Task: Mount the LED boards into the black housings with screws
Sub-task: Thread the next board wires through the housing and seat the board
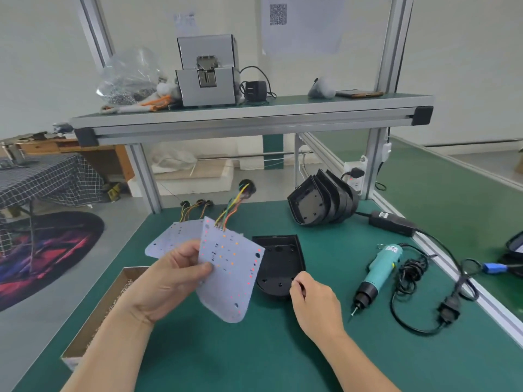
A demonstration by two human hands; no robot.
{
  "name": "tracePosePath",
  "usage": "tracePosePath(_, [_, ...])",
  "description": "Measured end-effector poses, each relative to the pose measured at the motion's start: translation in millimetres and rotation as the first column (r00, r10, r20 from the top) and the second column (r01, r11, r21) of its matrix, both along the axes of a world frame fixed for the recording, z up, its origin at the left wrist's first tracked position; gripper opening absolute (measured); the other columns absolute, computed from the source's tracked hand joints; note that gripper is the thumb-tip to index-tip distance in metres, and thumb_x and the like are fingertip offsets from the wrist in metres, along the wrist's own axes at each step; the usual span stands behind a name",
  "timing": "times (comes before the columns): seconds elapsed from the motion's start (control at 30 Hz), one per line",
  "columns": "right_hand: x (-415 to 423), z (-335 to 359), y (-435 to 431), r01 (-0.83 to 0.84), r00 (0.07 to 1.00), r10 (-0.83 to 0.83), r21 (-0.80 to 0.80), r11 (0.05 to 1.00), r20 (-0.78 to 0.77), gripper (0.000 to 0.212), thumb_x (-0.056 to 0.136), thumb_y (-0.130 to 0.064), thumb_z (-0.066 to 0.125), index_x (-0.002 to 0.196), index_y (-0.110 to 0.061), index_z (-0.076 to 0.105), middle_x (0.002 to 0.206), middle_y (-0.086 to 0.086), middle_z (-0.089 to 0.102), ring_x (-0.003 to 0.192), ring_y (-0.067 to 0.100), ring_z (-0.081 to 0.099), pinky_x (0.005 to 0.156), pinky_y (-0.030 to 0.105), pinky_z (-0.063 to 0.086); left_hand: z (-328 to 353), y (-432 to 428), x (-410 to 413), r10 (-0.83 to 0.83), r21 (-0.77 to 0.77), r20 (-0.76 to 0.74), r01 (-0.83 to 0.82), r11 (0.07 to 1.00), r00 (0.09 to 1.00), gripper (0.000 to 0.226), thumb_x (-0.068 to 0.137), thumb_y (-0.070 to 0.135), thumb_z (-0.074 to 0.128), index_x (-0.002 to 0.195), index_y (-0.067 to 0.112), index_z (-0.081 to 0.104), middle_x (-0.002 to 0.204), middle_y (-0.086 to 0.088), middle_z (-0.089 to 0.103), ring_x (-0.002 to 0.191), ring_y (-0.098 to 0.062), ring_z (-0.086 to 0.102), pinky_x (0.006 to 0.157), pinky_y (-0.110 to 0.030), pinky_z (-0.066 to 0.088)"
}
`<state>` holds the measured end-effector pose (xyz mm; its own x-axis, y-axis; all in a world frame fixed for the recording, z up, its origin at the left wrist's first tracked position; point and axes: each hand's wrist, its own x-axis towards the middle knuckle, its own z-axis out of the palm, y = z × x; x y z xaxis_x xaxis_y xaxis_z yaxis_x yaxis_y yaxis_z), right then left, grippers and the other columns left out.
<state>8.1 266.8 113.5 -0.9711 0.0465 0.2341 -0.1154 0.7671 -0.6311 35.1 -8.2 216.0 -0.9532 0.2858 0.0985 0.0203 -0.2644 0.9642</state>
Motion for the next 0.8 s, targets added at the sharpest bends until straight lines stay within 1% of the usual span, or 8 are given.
tracePosePath(0.13, [1.4, -3.6, 0.4, 0.012, 1.000, -0.011, -0.114, 0.993, 0.007, 0.011, 0.100, -0.040, 0.049, 0.098, -0.035, 0.040, 0.062, -0.007, 0.054, 0.061, 0.012, 0.051, 0.062, 0.033, 0.044, -1.9, 14.5, 14.3, 0.001, -0.074, -0.105, -0.009, 0.997, 0.995, 0.031, 0.085, -0.007, 0.061, 0.106, 0.011, 0.074, 0.104, -0.009, 0.073, 0.098, -0.019, 0.068, 0.091, -0.027, 0.053])
tracePosePath(0.27, [-3.1, 8.6, -1.7, 0.056, 0.992, -0.083, -0.247, 0.967, -0.100, 0.043, 0.094, -0.041, 0.062, 0.127, -0.037, 0.035, 0.094, -0.016, 0.052, 0.077, 0.011, 0.056, 0.073, 0.034, 0.045, 7.1, 24.4, 27.7, -0.058, -0.223, -0.122, 0.030, 0.974, 0.991, 0.021, 0.085, 0.003, 0.070, 0.102, 0.014, 0.074, 0.105, -0.008, 0.074, 0.099, -0.018, 0.067, 0.090, -0.024, 0.051])
tracePosePath(0.43, [-28.3, 63.9, -21.7, -0.348, 0.924, 0.255, -0.353, 0.868, -0.285, 0.095, 0.087, -0.018, 0.069, 0.150, -0.060, 0.012, 0.144, -0.022, 0.028, 0.068, 0.015, 0.053, 0.079, 0.031, 0.052, 23.8, 39.7, 39.0, -0.205, -0.450, -0.130, 0.127, 0.884, 0.970, 0.019, 0.093, 0.003, 0.062, 0.107, 0.013, 0.071, 0.107, -0.003, 0.073, 0.100, -0.014, 0.066, 0.090, -0.020, 0.048])
tracePosePath(0.5, [-35.6, 80.5, -35.3, -0.498, 0.858, 0.395, -0.345, 0.795, -0.328, 0.088, 0.092, -0.011, 0.063, 0.154, -0.052, 0.017, 0.142, -0.021, 0.030, 0.087, 0.014, 0.057, 0.088, 0.024, 0.048, 32.7, 45.9, 42.5, -0.253, -0.487, -0.128, 0.162, 0.858, 0.959, 0.022, 0.095, 0.000, 0.059, 0.110, 0.012, 0.070, 0.110, -0.005, 0.073, 0.102, -0.014, 0.066, 0.091, -0.019, 0.048])
tracePosePath(0.6, [-42.7, 91.6, -45.7, -0.545, 0.829, 0.422, -0.363, 0.755, -0.367, 0.059, 0.097, -0.012, 0.056, 0.152, -0.024, 0.040, 0.134, -0.003, 0.048, 0.112, -0.003, 0.057, 0.100, 0.014, 0.040, 44.3, 50.2, 45.8, -0.290, -0.545, -0.178, 0.151, 0.825, 0.940, 0.012, 0.095, 0.012, 0.063, 0.102, 0.016, 0.072, 0.105, -0.006, 0.072, 0.101, -0.017, 0.064, 0.093, -0.025, 0.049])
tracePosePath(0.7, [-43.6, 100.7, -48.3, -0.485, 0.871, 0.394, -0.393, 0.781, -0.292, 0.028, 0.099, -0.021, 0.052, 0.118, -0.007, 0.067, 0.107, 0.014, 0.069, 0.096, 0.028, 0.068, 0.095, 0.047, 0.054, 51.9, 51.4, 46.8, -0.300, -0.576, -0.226, 0.121, 0.809, 0.927, 0.012, 0.092, 0.025, 0.064, 0.096, 0.015, 0.071, 0.101, -0.005, 0.069, 0.100, -0.022, 0.062, 0.096, -0.027, 0.048])
tracePosePath(0.73, [-40.7, 106.8, -48.2, -0.458, 0.886, 0.357, -0.444, 0.770, -0.295, 0.024, 0.102, -0.023, 0.051, 0.106, -0.007, 0.069, 0.096, 0.012, 0.071, 0.086, 0.027, 0.069, 0.088, 0.051, 0.056, 53.3, 50.7, 45.6, -0.298, -0.572, -0.239, 0.115, 0.812, 0.924, 0.012, 0.093, 0.026, 0.064, 0.096, 0.016, 0.070, 0.098, -0.001, 0.069, 0.097, -0.017, 0.062, 0.092, -0.022, 0.047])
tracePosePath(0.8, [-33.4, 122.5, -42.6, -0.437, 0.889, 0.263, -0.518, 0.736, -0.376, 0.027, 0.105, -0.035, 0.046, 0.093, -0.020, 0.066, 0.078, 0.002, 0.071, 0.064, 0.016, 0.064, 0.073, 0.041, 0.058, 50.9, 46.8, 37.5, -0.222, -0.539, -0.282, 0.038, 0.842, 0.933, 0.010, 0.094, 0.028, 0.065, 0.096, 0.018, 0.069, 0.096, 0.003, 0.069, 0.094, -0.011, 0.061, 0.089, -0.020, 0.045])
